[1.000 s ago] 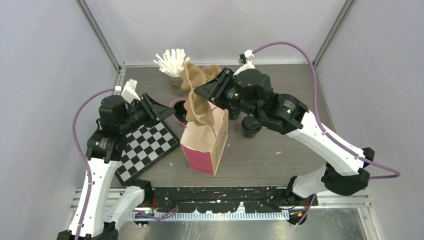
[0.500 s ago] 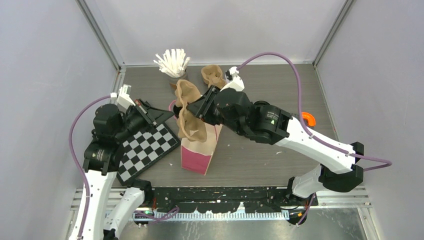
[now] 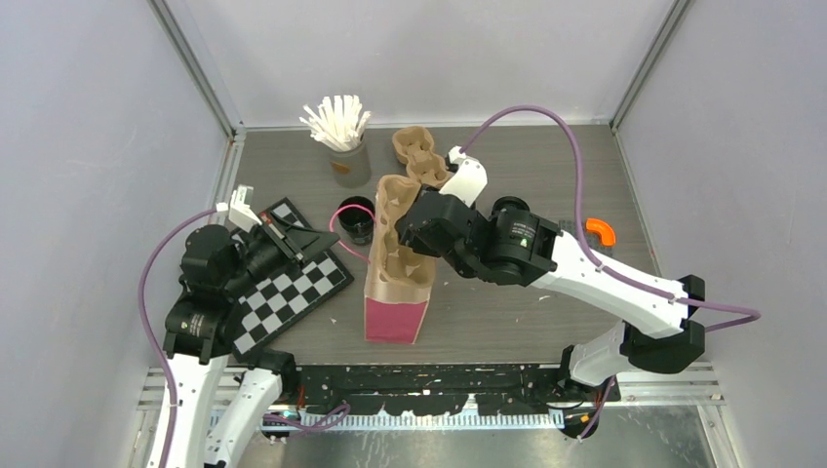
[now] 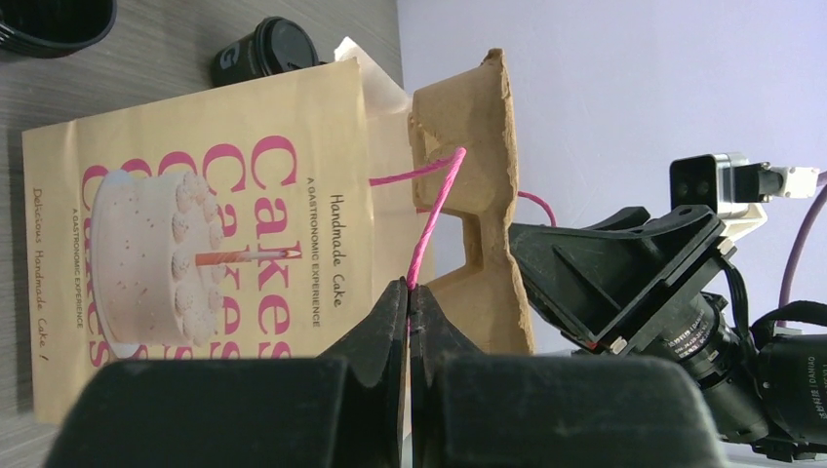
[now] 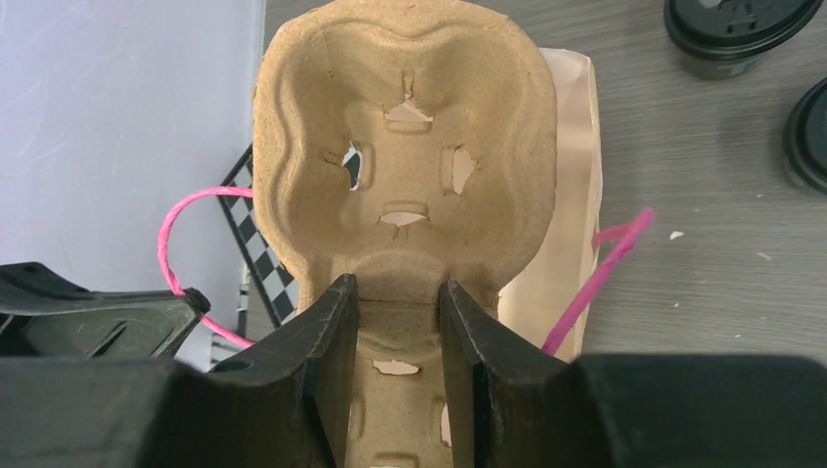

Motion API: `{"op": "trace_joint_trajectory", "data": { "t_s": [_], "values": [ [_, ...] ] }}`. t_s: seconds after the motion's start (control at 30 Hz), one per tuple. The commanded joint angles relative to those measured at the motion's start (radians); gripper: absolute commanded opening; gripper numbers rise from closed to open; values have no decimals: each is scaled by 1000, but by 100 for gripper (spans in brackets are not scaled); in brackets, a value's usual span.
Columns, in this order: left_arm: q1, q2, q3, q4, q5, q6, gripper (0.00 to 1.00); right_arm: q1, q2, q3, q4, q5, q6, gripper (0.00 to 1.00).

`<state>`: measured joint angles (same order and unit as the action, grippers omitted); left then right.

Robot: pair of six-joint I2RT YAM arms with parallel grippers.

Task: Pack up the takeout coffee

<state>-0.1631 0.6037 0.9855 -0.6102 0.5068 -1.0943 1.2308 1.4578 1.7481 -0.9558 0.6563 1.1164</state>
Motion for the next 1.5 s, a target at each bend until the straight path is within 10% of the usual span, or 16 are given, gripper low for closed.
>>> {"op": "trace_joint_trajectory", "data": {
  "t_s": [0.0,1.47],
  "values": [
    [3,-17,-9,51,31,-21,0,6,22,58,-25,95,-38,33],
    [3,-31,138,-303,-110,218,0,65,240,106,-159,167,-106,33]
  ]
}}
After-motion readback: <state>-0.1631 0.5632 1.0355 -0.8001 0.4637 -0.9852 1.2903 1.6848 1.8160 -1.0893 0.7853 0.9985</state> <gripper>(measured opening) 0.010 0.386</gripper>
